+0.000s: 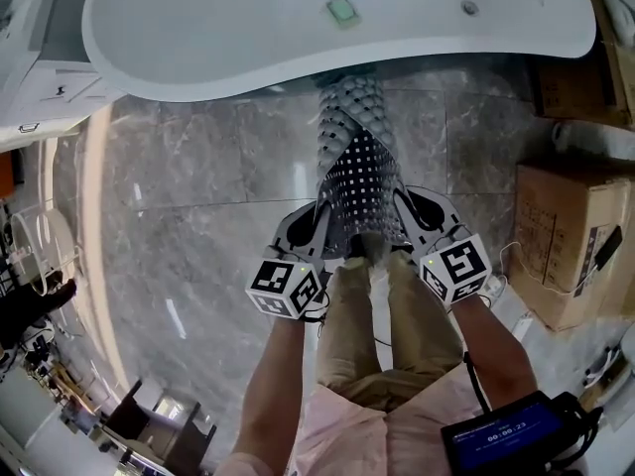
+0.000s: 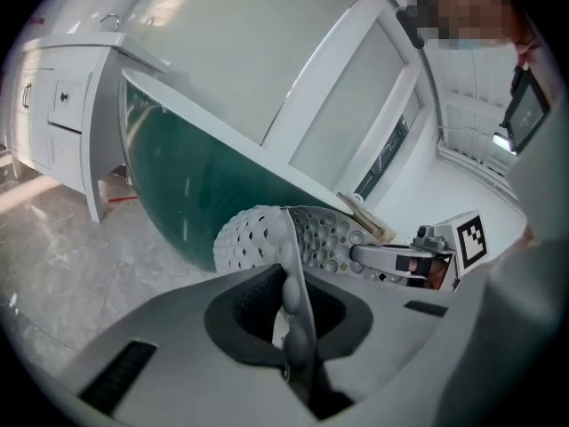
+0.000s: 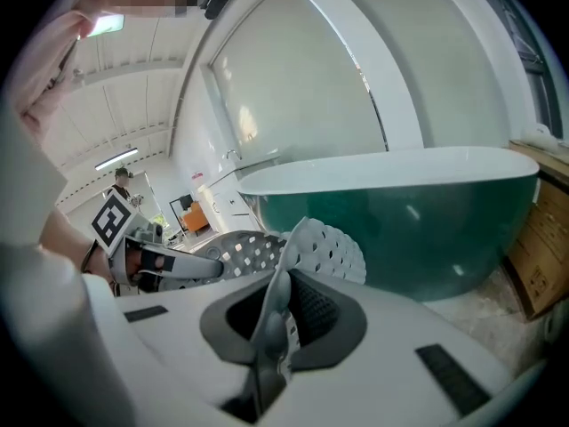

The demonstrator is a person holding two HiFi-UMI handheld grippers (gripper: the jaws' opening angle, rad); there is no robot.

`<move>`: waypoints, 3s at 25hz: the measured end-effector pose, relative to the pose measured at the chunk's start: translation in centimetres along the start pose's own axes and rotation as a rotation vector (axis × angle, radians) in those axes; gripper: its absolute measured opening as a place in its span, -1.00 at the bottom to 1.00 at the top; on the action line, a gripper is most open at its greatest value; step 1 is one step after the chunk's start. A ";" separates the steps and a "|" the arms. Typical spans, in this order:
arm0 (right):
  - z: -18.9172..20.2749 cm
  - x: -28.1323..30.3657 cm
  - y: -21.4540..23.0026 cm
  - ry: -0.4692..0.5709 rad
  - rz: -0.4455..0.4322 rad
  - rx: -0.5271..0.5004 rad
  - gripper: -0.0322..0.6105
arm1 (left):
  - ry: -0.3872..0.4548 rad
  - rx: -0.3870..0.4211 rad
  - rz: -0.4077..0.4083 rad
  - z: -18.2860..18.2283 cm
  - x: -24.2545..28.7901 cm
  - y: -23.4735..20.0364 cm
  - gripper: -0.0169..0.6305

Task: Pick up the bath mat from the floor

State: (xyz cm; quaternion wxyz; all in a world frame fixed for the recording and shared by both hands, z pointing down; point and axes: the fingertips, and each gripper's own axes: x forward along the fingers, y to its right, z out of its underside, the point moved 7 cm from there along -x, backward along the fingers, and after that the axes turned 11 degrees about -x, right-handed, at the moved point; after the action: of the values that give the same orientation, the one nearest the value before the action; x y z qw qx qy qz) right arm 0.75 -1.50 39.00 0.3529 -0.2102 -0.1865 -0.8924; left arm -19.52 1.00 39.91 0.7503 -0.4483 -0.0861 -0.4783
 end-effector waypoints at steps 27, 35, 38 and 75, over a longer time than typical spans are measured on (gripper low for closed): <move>-21.5 -13.2 -9.4 0.109 -0.008 -0.052 -0.82 | 0.146 0.030 0.063 -12.3 -17.5 14.2 -0.84; -25.6 -16.5 -8.8 0.178 0.019 -0.054 -0.82 | 0.233 0.001 0.060 -15.3 -20.5 16.6 -0.83; -26.1 -18.5 -8.5 0.191 0.020 -0.078 -0.82 | 0.250 0.017 0.043 -15.4 -22.0 17.3 -0.83; -25.7 -27.9 -5.7 0.274 0.155 -0.083 -0.82 | 0.475 0.109 -0.141 -16.0 -31.1 20.0 -0.83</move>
State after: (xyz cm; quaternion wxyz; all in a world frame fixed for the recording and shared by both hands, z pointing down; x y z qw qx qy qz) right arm 8.95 5.40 2.18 0.4340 -0.1145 -0.0828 -0.8897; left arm -24.83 11.65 1.45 0.7373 -0.2751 0.0360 -0.6159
